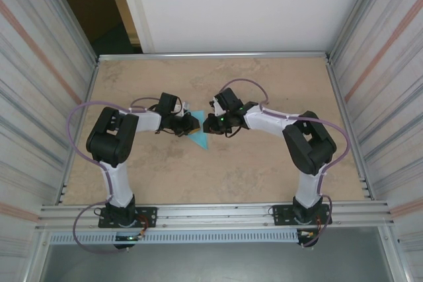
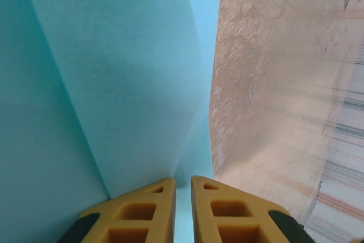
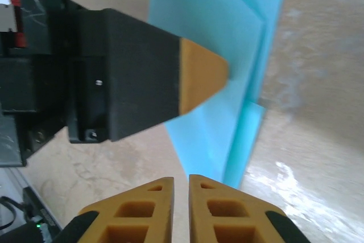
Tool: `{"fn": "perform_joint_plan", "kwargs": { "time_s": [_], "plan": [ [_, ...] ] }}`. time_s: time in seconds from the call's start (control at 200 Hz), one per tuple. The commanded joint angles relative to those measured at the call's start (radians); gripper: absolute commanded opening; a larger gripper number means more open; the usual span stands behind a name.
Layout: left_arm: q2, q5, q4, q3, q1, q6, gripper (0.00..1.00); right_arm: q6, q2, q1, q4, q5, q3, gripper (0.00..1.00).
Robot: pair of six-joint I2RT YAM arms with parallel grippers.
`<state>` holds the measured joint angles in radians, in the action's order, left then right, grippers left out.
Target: Fold a paper plane with a square sheet of paper (pick it up from the middle)
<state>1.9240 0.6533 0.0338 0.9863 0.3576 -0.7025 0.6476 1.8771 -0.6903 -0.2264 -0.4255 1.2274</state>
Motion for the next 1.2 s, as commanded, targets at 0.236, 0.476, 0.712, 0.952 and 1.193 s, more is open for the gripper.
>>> {"fn": "perform_joint_plan", "kwargs": {
  "time_s": [0.236, 0.476, 0.712, 0.952, 1.193],
  "plan": [
    [-0.010, -0.011, -0.038, -0.001, 0.003, 0.018, 0.16, 0.006, 0.127, -0.029, 0.006, -0.093, 0.032, 0.10],
    [-0.009, 0.004, -0.020, -0.005, 0.003, 0.013, 0.17, 0.003, 0.155, -0.027, 0.004, -0.109, 0.026, 0.10],
    [-0.009, 0.014, -0.017, -0.004, 0.003, 0.013, 0.19, 0.003, 0.162, -0.022, 0.011, -0.117, 0.018, 0.10],
    [-0.005, 0.009, -0.020, -0.005, 0.003, 0.012, 0.19, 0.004, 0.179, -0.019, 0.006, -0.125, 0.015, 0.10],
    [0.002, 0.000, -0.037, -0.003, 0.003, 0.012, 0.19, 0.007, 0.195, -0.018, -0.001, -0.116, 0.006, 0.10]
  ]
}}
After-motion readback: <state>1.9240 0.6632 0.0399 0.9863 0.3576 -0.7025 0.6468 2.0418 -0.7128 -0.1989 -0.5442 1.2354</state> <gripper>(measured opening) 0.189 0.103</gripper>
